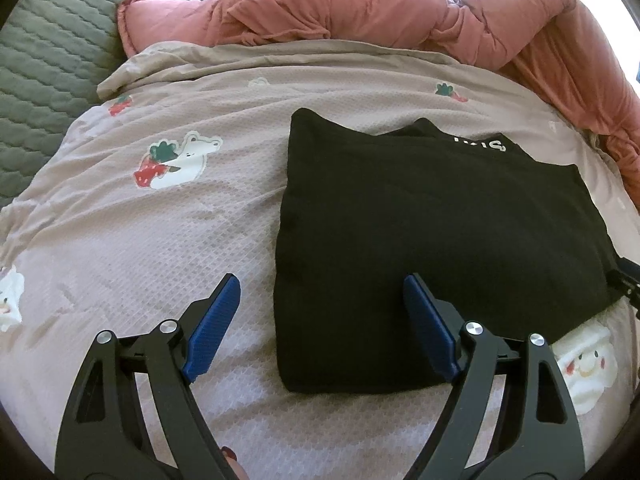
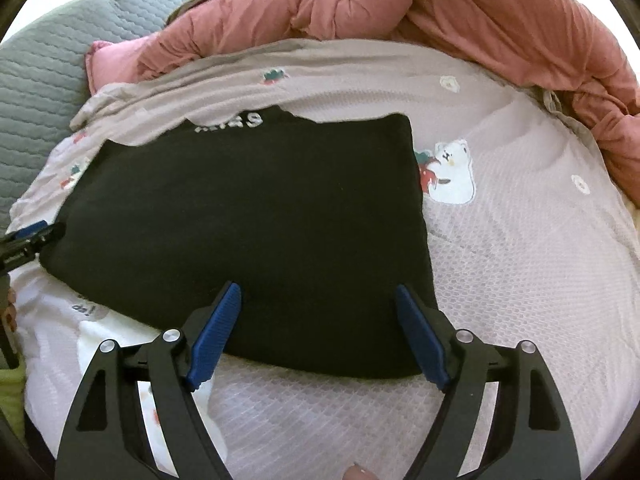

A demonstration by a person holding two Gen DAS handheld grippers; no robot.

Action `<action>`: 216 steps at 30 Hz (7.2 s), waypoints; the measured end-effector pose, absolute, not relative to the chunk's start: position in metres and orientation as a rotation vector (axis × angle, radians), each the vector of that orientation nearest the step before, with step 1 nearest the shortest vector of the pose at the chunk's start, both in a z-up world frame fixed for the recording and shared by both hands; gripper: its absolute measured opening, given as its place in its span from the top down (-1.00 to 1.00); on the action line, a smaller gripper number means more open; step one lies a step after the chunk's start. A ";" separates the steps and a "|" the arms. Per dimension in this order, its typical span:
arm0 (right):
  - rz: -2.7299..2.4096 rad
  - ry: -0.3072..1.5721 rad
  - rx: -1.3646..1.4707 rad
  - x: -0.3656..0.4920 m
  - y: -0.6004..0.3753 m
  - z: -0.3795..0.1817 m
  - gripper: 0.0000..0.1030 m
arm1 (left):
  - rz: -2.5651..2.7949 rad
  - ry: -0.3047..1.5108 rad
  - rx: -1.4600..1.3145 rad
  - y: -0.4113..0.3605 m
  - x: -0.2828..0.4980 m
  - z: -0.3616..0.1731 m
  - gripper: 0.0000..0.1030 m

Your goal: Fold small clothes

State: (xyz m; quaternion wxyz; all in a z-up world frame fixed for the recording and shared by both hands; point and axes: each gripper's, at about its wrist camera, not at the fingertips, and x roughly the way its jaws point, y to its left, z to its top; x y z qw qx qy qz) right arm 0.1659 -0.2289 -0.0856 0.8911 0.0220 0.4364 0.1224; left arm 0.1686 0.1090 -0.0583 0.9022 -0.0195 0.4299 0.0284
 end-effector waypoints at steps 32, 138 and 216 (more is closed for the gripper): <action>0.498 0.809 -0.091 0.128 -0.119 -0.046 -0.77 | 0.203 0.801 -0.139 0.173 0.141 -0.033 -0.81; 0.633 0.575 0.077 0.135 -0.118 -0.028 0.88 | -0.255 0.875 -0.530 0.060 0.238 0.005 0.54; 0.359 0.729 0.303 0.109 -0.305 -0.059 -0.01 | -0.170 0.831 -0.051 -0.058 0.180 -0.010 -0.25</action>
